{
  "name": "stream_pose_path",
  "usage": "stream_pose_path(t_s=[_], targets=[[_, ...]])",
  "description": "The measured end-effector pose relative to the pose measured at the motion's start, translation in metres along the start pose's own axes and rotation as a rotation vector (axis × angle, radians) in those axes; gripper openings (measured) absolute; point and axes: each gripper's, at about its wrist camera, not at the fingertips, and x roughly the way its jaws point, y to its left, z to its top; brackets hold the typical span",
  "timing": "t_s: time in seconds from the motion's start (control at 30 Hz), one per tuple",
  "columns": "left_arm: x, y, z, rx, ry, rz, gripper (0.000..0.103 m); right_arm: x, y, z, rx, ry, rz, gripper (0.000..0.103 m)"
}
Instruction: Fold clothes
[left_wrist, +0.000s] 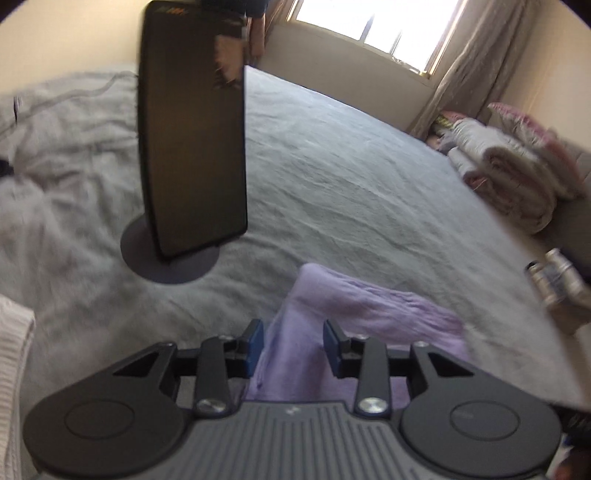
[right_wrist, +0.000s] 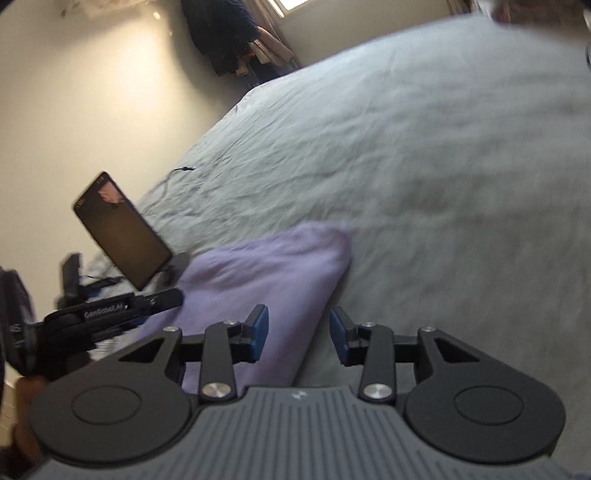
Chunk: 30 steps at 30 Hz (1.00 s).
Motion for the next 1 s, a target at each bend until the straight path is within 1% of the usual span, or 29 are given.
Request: stream_pose_path(t_s=[0.03,0.07,0.2,0.27,0.37,0.47,0.63,0.87,0.9,0.93,0.97,1.0], targets=[[-0.003,0.004,-0.001,-0.019,0.008,-0.027,0.045,-0.001,-0.003,-0.006,0.044,0.012,0.024,0.041],[-0.005,0.008,-0.001,-0.036,0.015,-0.051,0.048,-0.002,-0.007,-0.011,0.088,0.023,0.046,0.041],[-0.009,0.020,-0.006,-0.074,0.041,-0.078,0.052,-0.004,-0.018,-0.026,0.233,0.036,0.124,0.042],[-0.006,0.024,-0.008,-0.083,0.060,-0.072,0.054,-0.002,-0.020,-0.029,0.270,0.034,0.145,0.041],[0.003,0.031,-0.009,-0.098,0.078,-0.071,0.056,0.004,-0.017,-0.024,0.278,0.034,0.147,0.041],[0.014,0.033,-0.006,-0.114,0.074,-0.108,0.058,0.014,-0.017,-0.015,0.302,0.021,0.149,0.041],[0.028,0.028,0.001,-0.143,0.071,-0.165,0.060,0.031,-0.018,0.003,0.310,-0.005,0.135,0.041],[0.046,0.014,0.004,-0.118,0.054,-0.169,0.060,0.061,-0.025,0.031,0.335,-0.067,0.122,0.041],[0.046,0.013,0.004,-0.114,0.051,-0.168,0.060,0.066,-0.026,0.036,0.340,-0.078,0.122,0.040],[0.046,0.013,0.004,-0.110,0.048,-0.166,0.060,0.070,-0.028,0.042,0.341,-0.087,0.116,0.035],[0.046,0.013,0.004,-0.104,0.047,-0.164,0.060,0.075,-0.030,0.048,0.336,-0.094,0.101,0.029],[0.046,0.012,0.004,-0.098,0.045,-0.162,0.060,0.078,-0.032,0.053,0.326,-0.101,0.083,0.025]])
